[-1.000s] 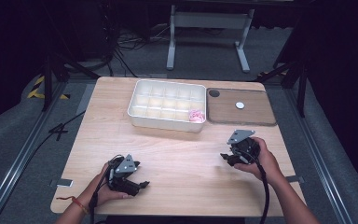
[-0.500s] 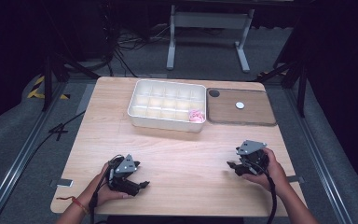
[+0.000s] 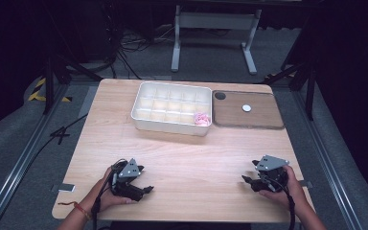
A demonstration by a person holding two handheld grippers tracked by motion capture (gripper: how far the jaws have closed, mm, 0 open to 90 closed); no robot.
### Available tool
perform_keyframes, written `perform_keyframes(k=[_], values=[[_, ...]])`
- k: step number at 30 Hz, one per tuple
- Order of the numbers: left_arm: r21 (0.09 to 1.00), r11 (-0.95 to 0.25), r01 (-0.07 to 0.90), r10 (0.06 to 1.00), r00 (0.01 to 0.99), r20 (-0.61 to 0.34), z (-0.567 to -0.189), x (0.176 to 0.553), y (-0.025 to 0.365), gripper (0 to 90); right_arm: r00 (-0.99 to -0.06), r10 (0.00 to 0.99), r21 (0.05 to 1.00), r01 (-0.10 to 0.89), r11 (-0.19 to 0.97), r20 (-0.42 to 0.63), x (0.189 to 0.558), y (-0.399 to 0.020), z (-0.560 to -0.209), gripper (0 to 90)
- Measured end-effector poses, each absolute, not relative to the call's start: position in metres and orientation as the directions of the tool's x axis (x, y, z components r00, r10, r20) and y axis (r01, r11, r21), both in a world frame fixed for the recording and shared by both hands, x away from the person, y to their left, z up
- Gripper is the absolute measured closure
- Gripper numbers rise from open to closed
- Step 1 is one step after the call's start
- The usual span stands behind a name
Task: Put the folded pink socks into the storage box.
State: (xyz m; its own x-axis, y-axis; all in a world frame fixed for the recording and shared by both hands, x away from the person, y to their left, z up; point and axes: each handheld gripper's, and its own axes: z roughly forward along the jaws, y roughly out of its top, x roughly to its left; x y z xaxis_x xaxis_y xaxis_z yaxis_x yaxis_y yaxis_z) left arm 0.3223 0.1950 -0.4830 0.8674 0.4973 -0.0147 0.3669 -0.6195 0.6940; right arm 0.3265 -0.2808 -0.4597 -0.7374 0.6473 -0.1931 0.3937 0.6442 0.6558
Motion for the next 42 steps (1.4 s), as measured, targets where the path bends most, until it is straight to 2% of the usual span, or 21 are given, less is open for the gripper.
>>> perform_keyframes(k=[12, 14, 20, 42], values=[[0.693, -0.62, 0.367, 0.495, 0.869, -0.016, -0.483, 0.323, 0.195, 17.7, -0.717, 0.692, 0.706, 0.445, 0.551, -0.087, 0.304, -0.304, -0.478, 26.1], [0.693, -0.621, 0.366, 0.495, 0.869, -0.016, -0.483, 0.323, 0.195, 17.7, -0.702, 0.711, 0.732, 0.462, 0.501, -0.044, 0.3, -0.309, -0.482, 25.5], [0.693, -0.621, 0.366, 0.495, 0.869, -0.015, -0.483, 0.323, 0.195, 17.6, -0.674, 0.739, 0.74, 0.501, 0.449, 0.007, 0.299, -0.314, -0.486, 19.2], [0.691, -0.622, 0.369, 0.494, 0.869, -0.019, -0.483, 0.324, 0.194, 16.8, -0.675, 0.738, 0.738, 0.5, 0.452, 0.006, 0.3, -0.314, -0.487, 18.4]])
